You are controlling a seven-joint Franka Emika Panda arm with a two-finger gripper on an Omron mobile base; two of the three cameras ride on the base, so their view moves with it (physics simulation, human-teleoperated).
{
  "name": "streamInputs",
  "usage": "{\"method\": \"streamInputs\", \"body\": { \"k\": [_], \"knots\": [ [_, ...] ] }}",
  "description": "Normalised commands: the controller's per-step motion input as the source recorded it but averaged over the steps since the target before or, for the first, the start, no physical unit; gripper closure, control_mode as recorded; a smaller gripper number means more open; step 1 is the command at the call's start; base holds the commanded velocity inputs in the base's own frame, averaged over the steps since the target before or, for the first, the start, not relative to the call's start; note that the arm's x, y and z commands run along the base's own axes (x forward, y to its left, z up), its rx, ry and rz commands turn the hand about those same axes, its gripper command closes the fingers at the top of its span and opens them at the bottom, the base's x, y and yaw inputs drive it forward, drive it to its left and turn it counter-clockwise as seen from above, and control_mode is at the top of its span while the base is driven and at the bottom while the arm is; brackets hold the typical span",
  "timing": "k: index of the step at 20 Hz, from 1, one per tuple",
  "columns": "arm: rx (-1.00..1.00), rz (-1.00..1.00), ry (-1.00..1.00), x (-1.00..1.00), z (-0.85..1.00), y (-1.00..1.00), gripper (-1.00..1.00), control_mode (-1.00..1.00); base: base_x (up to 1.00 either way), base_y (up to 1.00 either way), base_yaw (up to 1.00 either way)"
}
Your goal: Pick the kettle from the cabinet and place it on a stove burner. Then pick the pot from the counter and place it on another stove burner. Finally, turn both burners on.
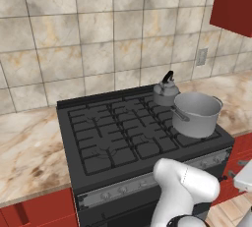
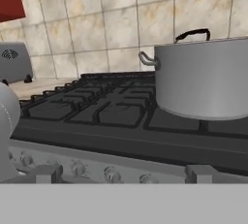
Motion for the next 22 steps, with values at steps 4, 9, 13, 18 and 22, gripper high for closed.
{"method": "streamInputs", "body": {
  "k": [4, 9, 13, 18, 22],
  "knots": [
    [0.03, -0.03, 0.00, 0.04, -0.10, 0.12, -1.00, -1.00, 0.00, 0.00, 0.00],
    [0.04, -0.04, 0.00, 0.09, -0.07, 0.09, -1.00, -1.00, 0.00, 0.00, 0.00],
    [0.04, -0.06, 0.00, 0.15, -0.05, 0.06, -1.00, -1.00, 0.00, 0.00, 0.00],
    [0.03, -0.05, 0.00, 0.12, -0.11, 0.00, -1.00, -1.00, 0.00, 0.00, 0.00],
    [0.01, -0.03, -0.04, 0.02, -0.19, 0.00, -1.00, -1.00, 0.00, 0.00, 0.00]
  ]
}}
